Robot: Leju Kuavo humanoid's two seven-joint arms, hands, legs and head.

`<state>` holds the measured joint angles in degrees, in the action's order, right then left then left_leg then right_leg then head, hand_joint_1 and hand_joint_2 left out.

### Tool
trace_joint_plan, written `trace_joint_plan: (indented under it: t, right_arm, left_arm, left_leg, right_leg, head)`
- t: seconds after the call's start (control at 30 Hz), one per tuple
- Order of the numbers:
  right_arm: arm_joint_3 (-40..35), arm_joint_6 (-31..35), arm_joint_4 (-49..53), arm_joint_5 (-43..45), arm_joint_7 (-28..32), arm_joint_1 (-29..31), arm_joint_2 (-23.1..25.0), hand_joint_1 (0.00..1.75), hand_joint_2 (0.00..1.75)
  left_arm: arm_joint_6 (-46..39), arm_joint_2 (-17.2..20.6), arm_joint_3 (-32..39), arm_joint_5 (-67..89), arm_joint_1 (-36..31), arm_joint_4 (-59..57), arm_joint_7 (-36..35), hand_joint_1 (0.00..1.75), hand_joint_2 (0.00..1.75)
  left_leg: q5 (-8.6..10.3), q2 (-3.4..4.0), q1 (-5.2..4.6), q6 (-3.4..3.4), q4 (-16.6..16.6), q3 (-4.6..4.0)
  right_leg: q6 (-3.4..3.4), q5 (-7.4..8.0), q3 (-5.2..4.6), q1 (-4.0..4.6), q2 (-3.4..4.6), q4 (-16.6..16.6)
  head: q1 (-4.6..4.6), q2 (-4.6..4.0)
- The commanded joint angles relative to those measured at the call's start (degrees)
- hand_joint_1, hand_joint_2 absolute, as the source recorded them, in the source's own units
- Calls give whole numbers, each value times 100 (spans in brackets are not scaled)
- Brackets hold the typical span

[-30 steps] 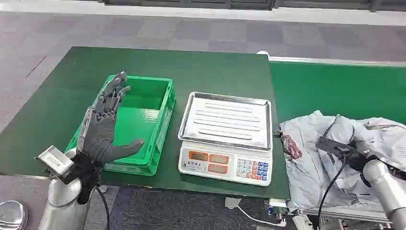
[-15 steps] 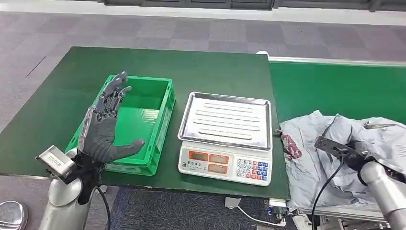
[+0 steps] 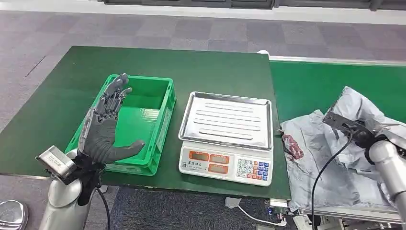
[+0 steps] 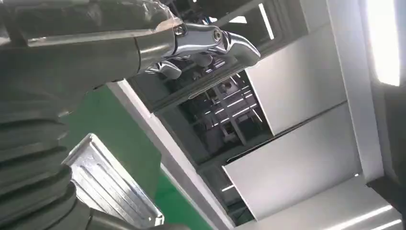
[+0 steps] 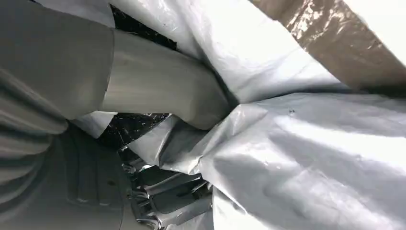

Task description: Moved the parcel from conveyor to table for the left to box.

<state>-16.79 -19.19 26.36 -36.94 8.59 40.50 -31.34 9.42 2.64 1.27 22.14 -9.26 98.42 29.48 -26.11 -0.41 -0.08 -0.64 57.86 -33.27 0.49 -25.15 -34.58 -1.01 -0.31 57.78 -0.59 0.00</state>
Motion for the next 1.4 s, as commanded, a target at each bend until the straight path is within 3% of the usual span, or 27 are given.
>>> trace_joint_plan:
  t: [0.03, 0.53, 1.17, 1.4]
  right_arm:
    - [17, 25, -255, -14, -19, 363, 162, 175, 175]
    - [357, 1367, -289, -332, -337, 1395, 489, 175, 175]
    - [437, 1797, -309, -837, -589, 2729, 638, 175, 175]
    - [392, 1967, -223, -913, -576, 2864, 771, 175, 175]
  left_arm:
    - [24, -25, -53, 30, -43, -152, -32, 0, 175]
    - [10, -171, 42, 107, -12, -113, 34, 0, 175]
    - [-78, -280, 153, 52, -92, -210, 207, 0, 175]
    - [-70, -321, 112, 36, -182, -234, 211, 0, 175]
  left_leg:
    - [-3, 19, 4, -2, -8, 7]
    - [-2, 44, 2, -3, -13, 3]
    - [-1, 23, -9, 0, 2, -18]
    - [1, 14, -4, -2, 1, -13]
  right_leg:
    - [-5, 5, 5, 4, 17, -12]
    - [-7, 13, -8, 3, 41, -16]
    - [-3, 5, -27, -9, 22, 8]
    - [-2, 4, -18, -4, 14, 2]
  head:
    - [0, 0]
    - [0, 0]
    - [0, 0]
    - [0, 0]
